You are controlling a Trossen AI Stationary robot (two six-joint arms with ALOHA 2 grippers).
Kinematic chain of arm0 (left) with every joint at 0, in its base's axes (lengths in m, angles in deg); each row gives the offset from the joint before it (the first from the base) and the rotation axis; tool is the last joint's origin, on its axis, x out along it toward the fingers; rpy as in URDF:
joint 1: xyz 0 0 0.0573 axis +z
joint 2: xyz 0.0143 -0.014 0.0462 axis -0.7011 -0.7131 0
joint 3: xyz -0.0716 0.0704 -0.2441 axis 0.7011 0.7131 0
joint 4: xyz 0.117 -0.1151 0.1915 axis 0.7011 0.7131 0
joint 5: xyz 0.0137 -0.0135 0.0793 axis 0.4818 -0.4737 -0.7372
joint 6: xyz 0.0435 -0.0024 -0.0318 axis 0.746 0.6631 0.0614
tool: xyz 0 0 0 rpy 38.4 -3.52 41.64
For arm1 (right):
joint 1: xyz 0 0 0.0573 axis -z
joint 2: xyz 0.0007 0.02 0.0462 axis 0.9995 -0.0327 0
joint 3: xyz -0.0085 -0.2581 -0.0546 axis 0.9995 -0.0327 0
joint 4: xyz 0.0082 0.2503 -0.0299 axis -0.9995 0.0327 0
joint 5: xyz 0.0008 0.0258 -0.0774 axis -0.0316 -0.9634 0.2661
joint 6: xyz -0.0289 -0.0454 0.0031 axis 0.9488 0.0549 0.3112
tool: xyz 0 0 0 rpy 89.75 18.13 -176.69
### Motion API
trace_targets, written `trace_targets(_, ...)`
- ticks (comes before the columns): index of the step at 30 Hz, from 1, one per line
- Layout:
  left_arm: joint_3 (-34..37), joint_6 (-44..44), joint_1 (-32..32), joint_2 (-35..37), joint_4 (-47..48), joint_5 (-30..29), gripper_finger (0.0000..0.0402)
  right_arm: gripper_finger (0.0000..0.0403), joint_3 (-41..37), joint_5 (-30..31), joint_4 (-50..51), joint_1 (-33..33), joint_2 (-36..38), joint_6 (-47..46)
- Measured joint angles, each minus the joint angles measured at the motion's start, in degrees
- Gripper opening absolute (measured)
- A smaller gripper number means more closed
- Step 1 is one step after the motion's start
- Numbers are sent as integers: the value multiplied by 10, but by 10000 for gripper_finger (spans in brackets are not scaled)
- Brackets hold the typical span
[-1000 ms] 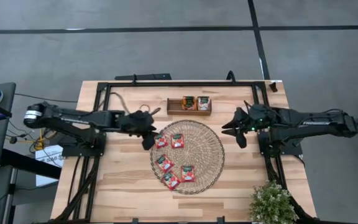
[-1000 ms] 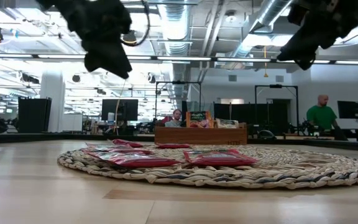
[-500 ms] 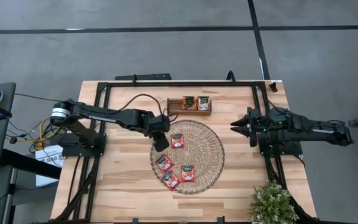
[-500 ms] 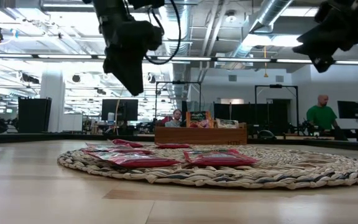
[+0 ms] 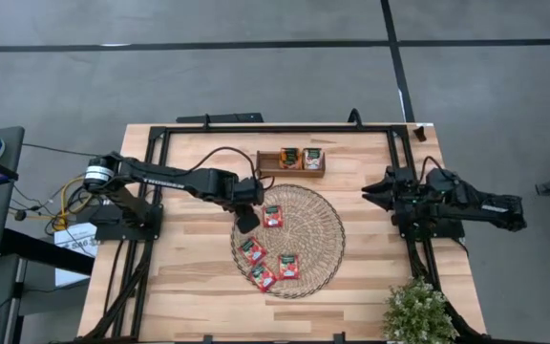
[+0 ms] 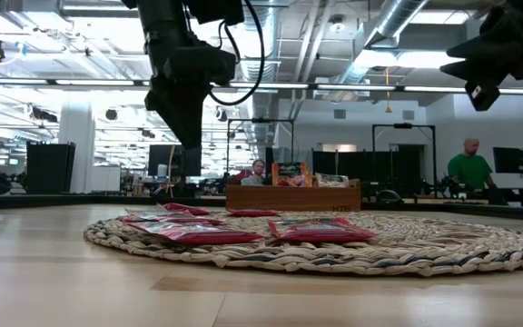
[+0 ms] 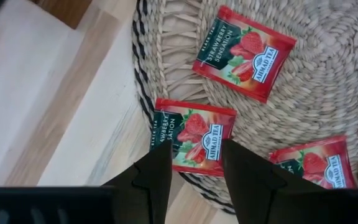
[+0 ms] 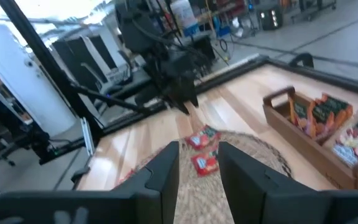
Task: Pick & Place Tea
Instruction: Put the red tea bag into the left slot of the wooden organizer
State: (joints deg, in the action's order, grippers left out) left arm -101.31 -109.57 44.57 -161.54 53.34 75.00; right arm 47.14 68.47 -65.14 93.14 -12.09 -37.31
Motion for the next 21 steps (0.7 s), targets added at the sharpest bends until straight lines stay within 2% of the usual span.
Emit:
trace_targets(5, 0, -3, 0, 0, 2, 12, 131, 103, 0, -1, 1, 0, -5, -2)
trace_targets(11, 0, -3, 0, 0, 2, -3, 145, 103, 0, -2, -1, 0, 0, -1)
trace_targets(15, 0, 2, 0, 0, 2, 5, 185, 103, 0, -2, -1, 0, 0, 2)
trace_targets(21, 0, 12, 0, 0, 1, 11, 277, 103, 0, -2, -1, 0, 0, 3)
